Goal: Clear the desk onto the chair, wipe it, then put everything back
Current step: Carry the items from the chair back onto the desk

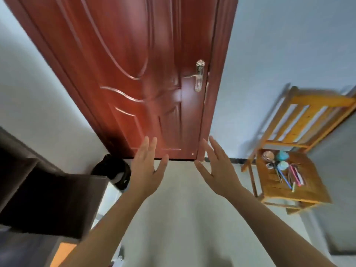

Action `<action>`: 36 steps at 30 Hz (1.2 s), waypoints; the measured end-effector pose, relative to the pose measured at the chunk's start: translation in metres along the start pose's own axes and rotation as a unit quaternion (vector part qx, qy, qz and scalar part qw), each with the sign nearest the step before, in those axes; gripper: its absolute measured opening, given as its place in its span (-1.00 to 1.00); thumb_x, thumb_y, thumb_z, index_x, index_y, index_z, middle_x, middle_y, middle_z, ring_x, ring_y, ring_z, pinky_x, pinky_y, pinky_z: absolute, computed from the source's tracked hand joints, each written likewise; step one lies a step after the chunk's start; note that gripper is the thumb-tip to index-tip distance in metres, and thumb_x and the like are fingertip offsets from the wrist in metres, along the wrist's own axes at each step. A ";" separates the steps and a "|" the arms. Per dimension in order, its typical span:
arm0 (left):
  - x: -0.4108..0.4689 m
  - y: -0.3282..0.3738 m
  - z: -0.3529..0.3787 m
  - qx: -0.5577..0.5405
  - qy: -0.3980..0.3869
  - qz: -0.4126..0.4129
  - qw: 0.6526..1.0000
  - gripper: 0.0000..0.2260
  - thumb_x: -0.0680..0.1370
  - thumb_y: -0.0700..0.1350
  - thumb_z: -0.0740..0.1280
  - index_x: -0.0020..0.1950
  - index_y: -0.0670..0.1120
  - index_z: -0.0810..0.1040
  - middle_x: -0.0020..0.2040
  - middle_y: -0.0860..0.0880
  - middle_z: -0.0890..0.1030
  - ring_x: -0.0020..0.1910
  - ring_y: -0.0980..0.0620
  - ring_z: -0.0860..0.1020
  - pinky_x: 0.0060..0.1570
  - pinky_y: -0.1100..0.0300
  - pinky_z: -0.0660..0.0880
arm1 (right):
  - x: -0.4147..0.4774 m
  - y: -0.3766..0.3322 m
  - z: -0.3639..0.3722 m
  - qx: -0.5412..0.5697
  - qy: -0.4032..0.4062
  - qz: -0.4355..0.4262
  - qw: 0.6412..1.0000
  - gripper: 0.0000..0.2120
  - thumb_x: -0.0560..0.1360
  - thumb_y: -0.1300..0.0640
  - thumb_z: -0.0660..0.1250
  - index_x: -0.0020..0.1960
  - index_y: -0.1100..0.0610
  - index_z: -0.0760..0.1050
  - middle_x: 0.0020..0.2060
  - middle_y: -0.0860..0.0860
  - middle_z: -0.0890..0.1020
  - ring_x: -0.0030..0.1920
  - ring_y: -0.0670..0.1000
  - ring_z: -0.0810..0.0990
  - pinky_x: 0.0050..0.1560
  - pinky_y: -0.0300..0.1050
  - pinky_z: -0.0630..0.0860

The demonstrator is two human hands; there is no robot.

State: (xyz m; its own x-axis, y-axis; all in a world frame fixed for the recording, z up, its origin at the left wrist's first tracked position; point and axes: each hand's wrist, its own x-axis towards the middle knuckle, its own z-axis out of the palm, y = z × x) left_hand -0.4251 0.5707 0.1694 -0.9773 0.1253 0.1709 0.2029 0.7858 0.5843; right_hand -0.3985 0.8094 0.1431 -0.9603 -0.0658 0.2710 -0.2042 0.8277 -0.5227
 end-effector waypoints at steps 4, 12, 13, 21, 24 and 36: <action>0.035 0.106 0.096 -0.064 -0.066 0.056 0.994 -0.40 0.64 0.17 0.16 0.63 0.06 0.05 0.64 0.02 0.01 0.60 0.06 0.00 0.56 -0.02 0.04 | -0.034 0.113 -0.082 -0.025 0.029 0.098 0.994 -0.35 0.63 -0.21 0.16 0.62 0.05 0.13 0.61 0.05 0.13 0.59 0.08 0.13 0.51 0.04 0.18; 0.080 0.238 0.238 -0.120 -0.185 0.111 0.969 -0.41 0.64 0.13 0.21 0.62 0.08 0.09 0.63 0.09 0.04 0.59 0.11 0.03 0.55 -0.04 0.10 | -0.067 0.269 -0.164 -0.014 0.054 0.231 0.971 -0.32 0.61 -0.22 0.13 0.62 0.07 0.10 0.60 0.05 0.16 0.59 0.06 0.12 0.52 0.13 0.23; 0.087 0.246 0.254 -0.109 -0.202 0.117 0.966 -0.41 0.64 0.14 0.20 0.62 0.09 0.07 0.63 0.09 0.02 0.59 0.11 0.03 0.56 -0.02 0.09 | -0.066 0.286 -0.167 -0.012 0.053 0.251 0.966 -0.32 0.60 -0.21 0.15 0.62 0.05 0.09 0.60 0.04 0.15 0.59 0.07 0.12 0.52 0.14 0.22; 0.201 0.287 0.396 -0.072 -0.293 0.091 0.949 -0.32 0.53 0.32 0.06 0.62 0.13 0.04 0.64 0.10 0.00 0.60 0.05 0.02 0.54 -0.06 0.13 | -0.017 0.424 -0.184 -0.043 -0.014 0.357 0.933 -0.24 0.54 -0.37 0.00 0.63 -0.01 0.04 0.62 -0.05 0.06 0.59 0.01 0.08 0.51 0.08 0.25; 0.236 0.300 0.458 -0.050 -0.324 0.070 0.942 -0.40 0.61 0.25 0.16 0.60 0.14 0.07 0.63 0.08 0.06 0.60 0.01 0.07 0.49 -0.04 0.15 | 0.005 0.475 -0.186 -0.061 -0.048 0.381 0.921 -0.29 0.58 -0.31 0.03 0.63 -0.03 0.01 0.62 -0.05 0.06 0.59 0.02 0.09 0.49 0.09 0.28; 0.261 0.279 0.680 0.039 -0.357 -0.008 0.933 -0.48 0.63 0.16 0.22 0.55 0.06 0.20 0.55 0.04 0.29 0.50 -0.03 0.30 0.39 -0.03 0.31 | 0.033 0.691 -0.084 0.004 -0.168 0.401 0.901 -0.32 0.63 -0.17 0.19 0.62 0.02 0.00 0.61 -0.01 0.13 0.58 0.05 0.15 0.50 0.02 0.22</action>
State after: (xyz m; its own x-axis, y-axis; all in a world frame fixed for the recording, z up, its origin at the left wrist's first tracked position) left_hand -0.6652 1.2343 -0.1629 -0.7773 0.4627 -0.4263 0.2094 0.8292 0.5182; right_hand -0.5557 1.4258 -0.1410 -0.8025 0.3859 -0.4550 0.5807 0.6802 -0.4473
